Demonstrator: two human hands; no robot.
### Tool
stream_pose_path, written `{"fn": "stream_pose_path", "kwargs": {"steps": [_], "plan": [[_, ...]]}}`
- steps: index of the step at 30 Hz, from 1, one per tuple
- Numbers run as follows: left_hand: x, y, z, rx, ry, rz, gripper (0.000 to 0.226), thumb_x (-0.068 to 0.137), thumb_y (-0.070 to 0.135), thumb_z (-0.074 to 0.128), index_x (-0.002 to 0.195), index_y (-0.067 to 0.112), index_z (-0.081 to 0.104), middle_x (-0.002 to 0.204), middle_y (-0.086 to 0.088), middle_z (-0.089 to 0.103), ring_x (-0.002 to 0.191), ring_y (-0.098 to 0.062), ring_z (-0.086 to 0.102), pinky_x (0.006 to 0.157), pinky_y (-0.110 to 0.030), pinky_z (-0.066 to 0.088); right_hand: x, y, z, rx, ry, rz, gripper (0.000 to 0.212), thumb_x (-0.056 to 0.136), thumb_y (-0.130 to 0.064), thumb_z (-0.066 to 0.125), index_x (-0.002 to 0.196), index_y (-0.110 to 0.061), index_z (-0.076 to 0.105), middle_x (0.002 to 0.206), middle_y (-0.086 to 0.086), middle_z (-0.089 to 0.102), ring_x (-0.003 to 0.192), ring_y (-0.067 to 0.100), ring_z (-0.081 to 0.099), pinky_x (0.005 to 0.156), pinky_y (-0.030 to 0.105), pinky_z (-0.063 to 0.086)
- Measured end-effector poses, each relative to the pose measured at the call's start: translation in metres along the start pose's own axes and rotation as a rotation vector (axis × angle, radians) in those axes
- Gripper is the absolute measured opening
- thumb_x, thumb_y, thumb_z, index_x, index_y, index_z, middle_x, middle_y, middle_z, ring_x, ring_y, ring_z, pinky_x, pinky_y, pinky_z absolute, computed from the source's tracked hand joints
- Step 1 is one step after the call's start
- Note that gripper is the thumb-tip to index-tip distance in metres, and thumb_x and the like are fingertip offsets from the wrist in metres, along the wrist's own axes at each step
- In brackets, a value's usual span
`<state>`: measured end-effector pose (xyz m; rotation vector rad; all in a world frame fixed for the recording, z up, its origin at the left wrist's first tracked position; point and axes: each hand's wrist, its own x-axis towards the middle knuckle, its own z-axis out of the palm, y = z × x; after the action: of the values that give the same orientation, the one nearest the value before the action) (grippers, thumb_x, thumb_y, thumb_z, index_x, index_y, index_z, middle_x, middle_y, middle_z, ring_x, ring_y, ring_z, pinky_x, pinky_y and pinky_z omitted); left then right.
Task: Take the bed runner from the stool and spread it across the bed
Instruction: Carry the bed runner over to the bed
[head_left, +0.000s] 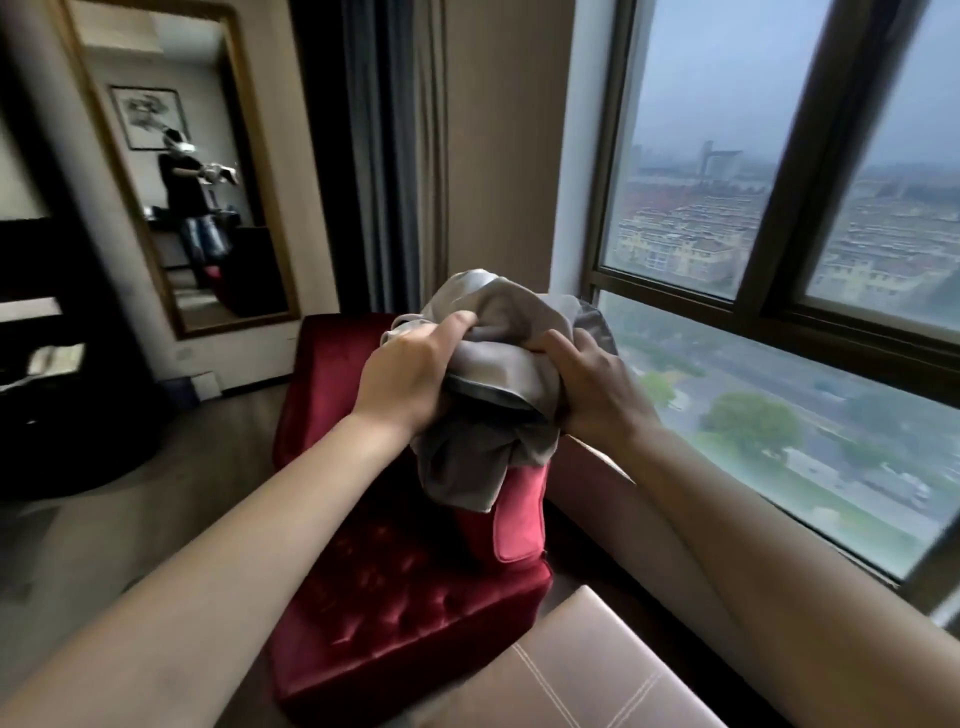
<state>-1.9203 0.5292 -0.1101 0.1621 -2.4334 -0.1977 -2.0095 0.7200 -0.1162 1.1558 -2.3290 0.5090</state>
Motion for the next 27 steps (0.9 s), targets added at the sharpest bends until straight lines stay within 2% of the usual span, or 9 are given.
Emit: {"fn": "stream_pose_path", "kwargs": {"steps": [6,11,17,27], "plan": [[-0.05,-0.063,-0.071,0.088,0.062,-0.089,0.049,0.086,0.015,0.056,0.133,0.023,0.047,0.118,-0.007,0.063,0.11,-0.031,0.057,0.08,-0.043,0.05,0.025,-0.093,0.016,0.131,-0.018,-0.119,0.059,0.069,-0.017,0.069,0.123,-0.031,0.047,0.098,0.01,0.051,0.082,0.039,0.062,0.063,0.045,0.051],[-0.093,-0.113,-0.126,0.192,0.097,-0.16,0.057,0.079,0.018,0.066,0.132,0.024,0.046,0.115,-0.004,0.064,0.108,-0.03,0.058,0.077,-0.04,0.05,0.04,-0.167,0.032,0.19,-0.034,-0.218,0.062,0.068,-0.022,0.071,0.122,-0.035,0.043,0.102,0.007,0.051,0.084,0.036,0.062,0.063,0.041,0.05],[-0.139,-0.162,-0.178,0.357,0.123,-0.278,0.064,0.073,0.026,0.072,0.13,0.029,0.044,0.112,-0.001,0.064,0.103,-0.029,0.059,0.07,-0.042,0.053,0.066,-0.244,0.058,0.303,-0.045,-0.385,0.06,0.068,-0.026,0.071,0.118,-0.036,0.04,0.102,0.007,0.052,0.085,0.037,0.062,0.066,0.046,0.052],[-0.211,-0.187,-0.272,0.655,0.198,-0.549,0.062,0.069,0.02,0.069,0.127,0.026,0.048,0.103,-0.004,0.064,0.093,-0.033,0.059,0.063,-0.04,0.049,0.105,-0.37,0.081,0.527,-0.025,-0.75,0.055,0.072,-0.027,0.069,0.118,-0.033,0.039,0.098,0.01,0.052,0.077,0.04,0.061,0.059,0.046,0.051]]}}
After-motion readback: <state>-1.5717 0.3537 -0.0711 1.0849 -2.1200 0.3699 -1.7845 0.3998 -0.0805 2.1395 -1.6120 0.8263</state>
